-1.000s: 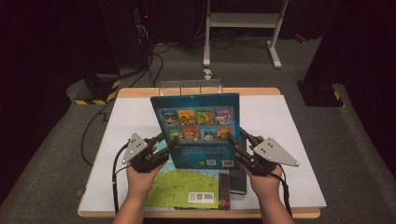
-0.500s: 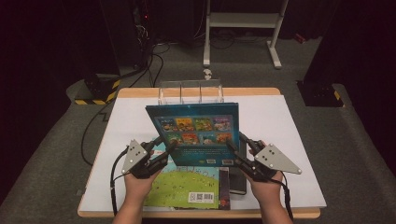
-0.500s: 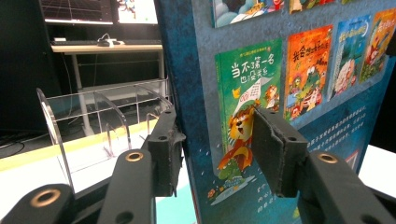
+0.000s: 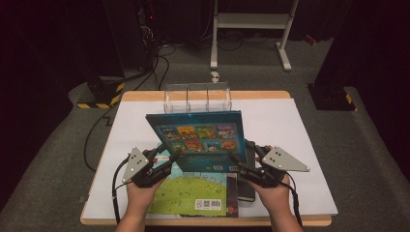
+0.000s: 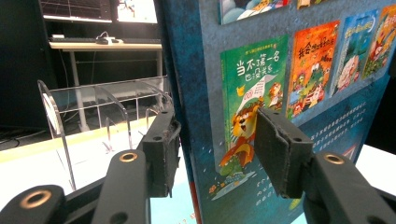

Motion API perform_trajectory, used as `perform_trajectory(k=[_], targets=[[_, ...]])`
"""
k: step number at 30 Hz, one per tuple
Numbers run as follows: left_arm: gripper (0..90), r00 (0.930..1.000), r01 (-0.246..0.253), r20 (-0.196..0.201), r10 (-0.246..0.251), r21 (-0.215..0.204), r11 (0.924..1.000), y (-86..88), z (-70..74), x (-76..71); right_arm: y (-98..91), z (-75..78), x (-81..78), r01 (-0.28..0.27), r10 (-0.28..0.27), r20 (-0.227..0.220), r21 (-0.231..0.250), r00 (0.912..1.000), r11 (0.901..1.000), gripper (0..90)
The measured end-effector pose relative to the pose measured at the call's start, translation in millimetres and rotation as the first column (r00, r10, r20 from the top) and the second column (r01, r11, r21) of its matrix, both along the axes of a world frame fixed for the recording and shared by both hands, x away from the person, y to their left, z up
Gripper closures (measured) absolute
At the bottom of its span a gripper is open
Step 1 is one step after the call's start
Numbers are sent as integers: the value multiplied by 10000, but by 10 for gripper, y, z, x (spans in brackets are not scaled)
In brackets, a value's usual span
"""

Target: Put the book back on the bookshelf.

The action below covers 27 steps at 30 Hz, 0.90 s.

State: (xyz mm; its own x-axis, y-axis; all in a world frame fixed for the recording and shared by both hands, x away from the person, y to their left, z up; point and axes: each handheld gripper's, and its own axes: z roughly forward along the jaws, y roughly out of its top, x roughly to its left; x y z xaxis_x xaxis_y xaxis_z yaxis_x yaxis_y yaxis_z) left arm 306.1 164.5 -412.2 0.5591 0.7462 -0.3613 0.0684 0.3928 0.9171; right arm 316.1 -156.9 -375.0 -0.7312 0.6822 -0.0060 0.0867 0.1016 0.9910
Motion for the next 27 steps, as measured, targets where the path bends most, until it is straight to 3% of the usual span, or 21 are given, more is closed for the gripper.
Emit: perform_trajectory(k=[3, 6, 10, 13, 17, 24, 27], targets=[[502, 10000, 0, -15, 0, 14, 10000, 3, 0, -26, 27, -19, 18, 35, -37, -99, -219, 9999, 9998, 340], [494, 10000, 5, -42, -5, -41, 10000, 10, 2, -53, 75, -29, 32, -297, 296, -45, -429, 9996, 9986, 360], [488, 10000, -41, -78, 41, -39, 10000, 28, -1, -74, 101, -51, 74, -536, 518, -329, -554, 9981, 9970, 397], [481, 9997, -196, -134, 195, -66, 9998, 55, 2, -88, 133, -92, 107, -928, 893, -480, -762, 9948, 9928, 490], [480, 9977, -664, -133, 662, -161, 9977, 147, 18, -100, 125, -99, 126, -1497, 1457, -629, -634, 9873, 9867, 562], [476, 9971, -757, -142, 753, -321, 9966, 245, 36, -88, 138, -111, 98, -1959, 1933, -377, -846, 9804, 9770, 668], [476, 9962, -862, -82, 861, -113, 9962, 253, 30, -79, 160, -120, 73, -2194, 2172, -329, -989, 9756, 9706, 747]])
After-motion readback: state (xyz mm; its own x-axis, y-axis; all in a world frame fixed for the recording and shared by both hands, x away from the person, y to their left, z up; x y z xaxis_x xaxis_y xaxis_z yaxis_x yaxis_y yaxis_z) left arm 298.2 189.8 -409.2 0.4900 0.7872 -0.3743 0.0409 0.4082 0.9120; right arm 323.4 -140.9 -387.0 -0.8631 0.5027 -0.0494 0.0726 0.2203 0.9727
